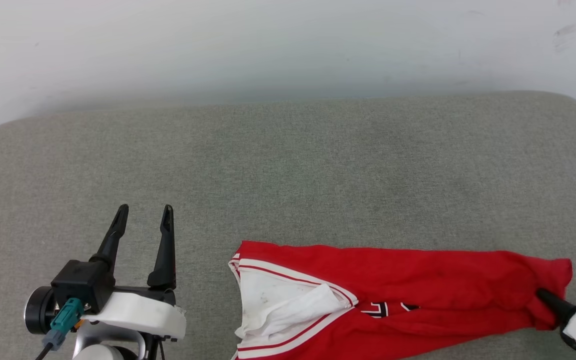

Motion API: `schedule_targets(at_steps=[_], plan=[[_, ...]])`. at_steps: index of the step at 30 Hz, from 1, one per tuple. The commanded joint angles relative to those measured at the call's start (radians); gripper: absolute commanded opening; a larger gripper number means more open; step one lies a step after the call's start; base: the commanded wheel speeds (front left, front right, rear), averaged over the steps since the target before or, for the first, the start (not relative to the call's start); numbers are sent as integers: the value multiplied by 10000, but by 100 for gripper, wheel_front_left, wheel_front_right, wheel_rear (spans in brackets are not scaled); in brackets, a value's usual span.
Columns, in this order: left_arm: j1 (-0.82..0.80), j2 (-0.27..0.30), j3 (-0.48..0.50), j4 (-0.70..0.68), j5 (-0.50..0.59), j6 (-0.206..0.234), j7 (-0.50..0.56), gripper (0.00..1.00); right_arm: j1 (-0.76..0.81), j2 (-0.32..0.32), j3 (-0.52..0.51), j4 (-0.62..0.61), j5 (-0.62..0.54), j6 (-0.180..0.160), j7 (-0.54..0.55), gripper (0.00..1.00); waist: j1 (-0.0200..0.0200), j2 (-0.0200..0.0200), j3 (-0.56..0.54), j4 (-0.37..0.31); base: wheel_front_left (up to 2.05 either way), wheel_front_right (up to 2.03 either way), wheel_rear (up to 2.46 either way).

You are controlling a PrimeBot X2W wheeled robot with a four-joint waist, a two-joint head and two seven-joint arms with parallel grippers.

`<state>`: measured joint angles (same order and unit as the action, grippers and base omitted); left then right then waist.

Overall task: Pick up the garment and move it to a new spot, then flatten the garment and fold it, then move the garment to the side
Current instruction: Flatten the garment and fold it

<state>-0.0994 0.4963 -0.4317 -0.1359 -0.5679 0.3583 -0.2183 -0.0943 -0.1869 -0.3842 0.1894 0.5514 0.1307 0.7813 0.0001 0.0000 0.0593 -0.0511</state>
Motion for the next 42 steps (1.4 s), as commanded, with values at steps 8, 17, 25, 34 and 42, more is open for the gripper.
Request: schedule_targets(at_steps=[8, 17, 25, 34, 42], plan=[[-237, -26, -129, 35, -21, -134, 43, 100, -185, 1330, 923, -772, 3445, 0, 1919, 0, -1, 0, 138, 130, 0, 0, 0], [-573, -210, -391, 272, -15, -362, 75, 100, -582, 1370, 4364, -105, 5930, 0, 1325, 0, -1, 0, 171, 663, 0, 0, 0], [-840, -367, -555, 519, -48, -547, 1, 100, -1696, 1367, 7137, 1375, 6197, 0, -439, 5, -1, 0, 259, 1194, 0, 0, 0], [-865, -471, -567, 787, -98, -644, -115, 100, -2635, 1340, 8718, 1984, 5761, 2, -1684, 100, -1, 0, 321, 1374, 0, 0, 0], [-569, -427, -543, 911, -157, -557, -165, 100, -2787, 77, 9684, 689, 3850, 0, -2634, 100, -1, 0, 29, 1085, 0, 0, 0]])
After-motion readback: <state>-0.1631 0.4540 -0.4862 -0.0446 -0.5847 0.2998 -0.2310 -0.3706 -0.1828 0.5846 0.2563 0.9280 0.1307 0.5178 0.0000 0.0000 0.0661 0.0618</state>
